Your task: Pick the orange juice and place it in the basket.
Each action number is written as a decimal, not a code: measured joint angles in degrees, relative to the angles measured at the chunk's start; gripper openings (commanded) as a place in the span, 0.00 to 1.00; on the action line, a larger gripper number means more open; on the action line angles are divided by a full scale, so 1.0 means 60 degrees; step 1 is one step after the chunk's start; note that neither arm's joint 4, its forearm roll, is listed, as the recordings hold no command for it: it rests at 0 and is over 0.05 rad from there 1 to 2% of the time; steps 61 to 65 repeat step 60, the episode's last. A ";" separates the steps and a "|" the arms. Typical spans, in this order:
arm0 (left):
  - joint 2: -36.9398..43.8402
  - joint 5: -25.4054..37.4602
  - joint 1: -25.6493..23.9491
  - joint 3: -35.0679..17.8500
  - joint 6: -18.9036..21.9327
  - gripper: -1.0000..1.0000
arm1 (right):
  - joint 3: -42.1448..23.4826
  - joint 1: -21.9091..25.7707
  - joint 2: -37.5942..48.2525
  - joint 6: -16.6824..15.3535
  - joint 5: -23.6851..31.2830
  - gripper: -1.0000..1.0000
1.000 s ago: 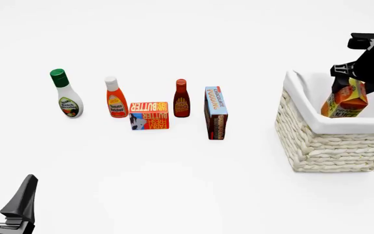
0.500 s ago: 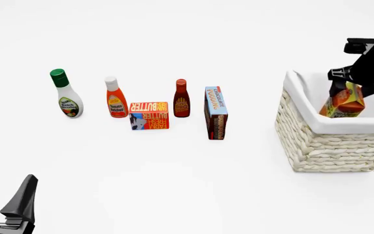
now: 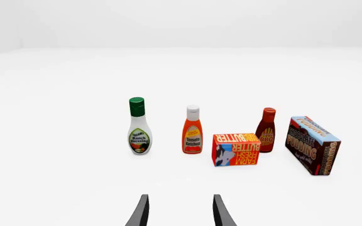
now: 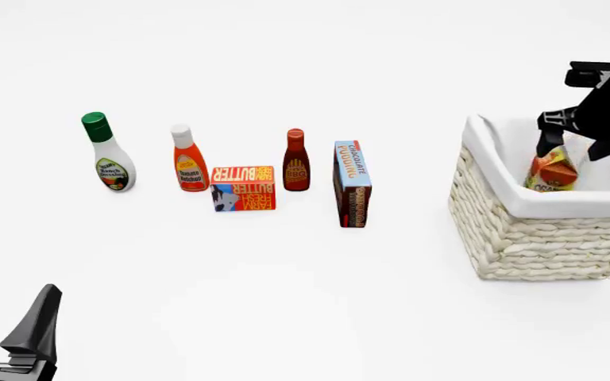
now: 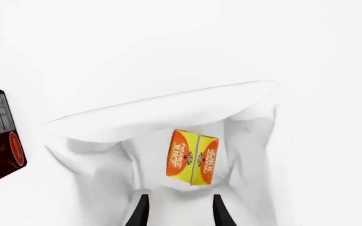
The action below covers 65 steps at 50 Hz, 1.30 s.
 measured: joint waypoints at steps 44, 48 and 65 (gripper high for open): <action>0.0000 0.0000 0.0000 0.0000 0.0000 1.00 | 0.0513 -0.0117 -0.0849 -0.0100 0.0000 1.00; 0.0000 0.0000 0.0000 0.0000 0.0000 1.00 | 0.0649 -0.0172 -0.1052 -0.0162 0.0000 1.00; 0.0000 0.0000 0.0000 0.0000 0.0000 1.00 | 0.0975 -0.0254 -0.1639 -0.0372 0.0000 1.00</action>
